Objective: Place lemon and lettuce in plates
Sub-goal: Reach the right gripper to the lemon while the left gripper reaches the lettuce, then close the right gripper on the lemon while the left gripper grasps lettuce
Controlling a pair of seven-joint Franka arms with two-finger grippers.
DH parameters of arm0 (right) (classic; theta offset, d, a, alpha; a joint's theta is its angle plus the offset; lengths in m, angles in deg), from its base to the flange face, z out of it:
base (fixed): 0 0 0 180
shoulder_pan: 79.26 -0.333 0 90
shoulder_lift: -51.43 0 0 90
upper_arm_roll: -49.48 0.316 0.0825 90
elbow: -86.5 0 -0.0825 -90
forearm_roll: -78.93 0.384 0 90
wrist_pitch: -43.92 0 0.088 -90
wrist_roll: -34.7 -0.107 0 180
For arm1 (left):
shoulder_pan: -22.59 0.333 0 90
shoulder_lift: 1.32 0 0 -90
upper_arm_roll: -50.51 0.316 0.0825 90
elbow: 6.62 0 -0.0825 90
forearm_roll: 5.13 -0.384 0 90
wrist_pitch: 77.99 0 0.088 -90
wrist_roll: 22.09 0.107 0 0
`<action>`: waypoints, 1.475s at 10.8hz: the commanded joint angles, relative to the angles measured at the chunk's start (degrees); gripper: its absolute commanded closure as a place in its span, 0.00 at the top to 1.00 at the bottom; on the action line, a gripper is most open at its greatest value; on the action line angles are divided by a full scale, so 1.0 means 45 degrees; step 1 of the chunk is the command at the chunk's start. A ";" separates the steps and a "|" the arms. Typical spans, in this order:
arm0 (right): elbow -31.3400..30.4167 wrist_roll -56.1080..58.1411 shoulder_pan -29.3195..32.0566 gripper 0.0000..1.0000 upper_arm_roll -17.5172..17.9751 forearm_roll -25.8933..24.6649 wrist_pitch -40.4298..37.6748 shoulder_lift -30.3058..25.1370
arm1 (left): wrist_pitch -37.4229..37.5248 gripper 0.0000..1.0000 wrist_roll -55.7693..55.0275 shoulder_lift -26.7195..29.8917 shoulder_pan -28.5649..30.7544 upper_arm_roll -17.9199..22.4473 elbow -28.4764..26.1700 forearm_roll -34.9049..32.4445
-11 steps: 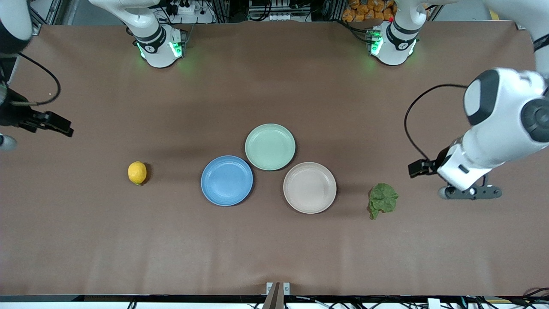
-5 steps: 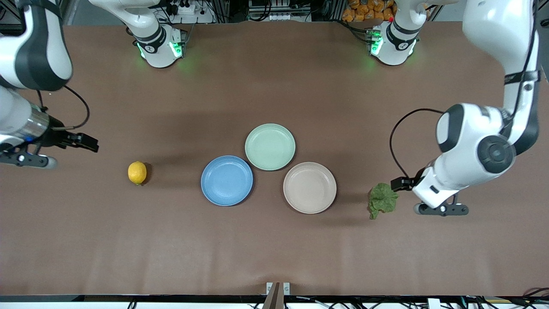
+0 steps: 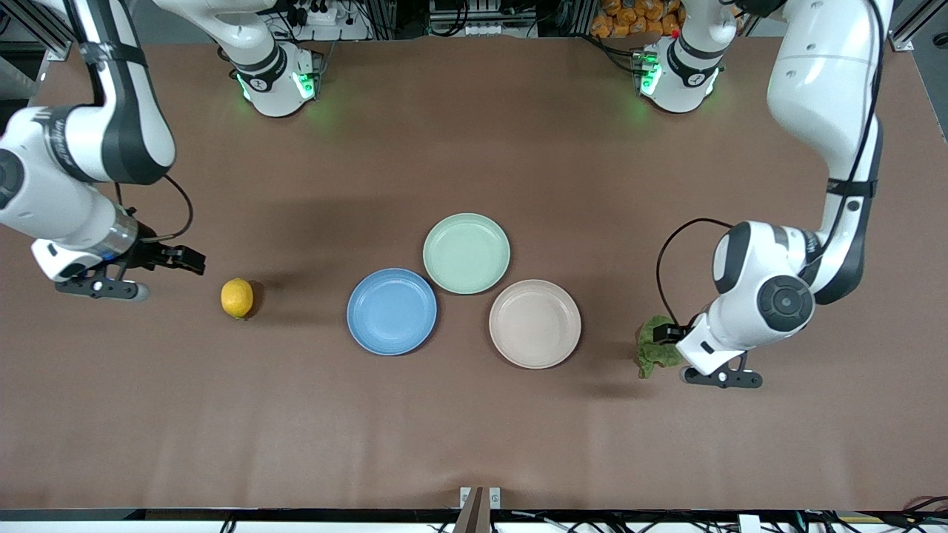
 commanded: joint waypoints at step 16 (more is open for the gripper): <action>-0.1596 0.0989 0.0549 1.00 0.0383 0.0064 0.5779 0.3469 | -0.1752 0.00 0.0455 -0.1871 -0.0233 0.0013 0.0196 -0.0134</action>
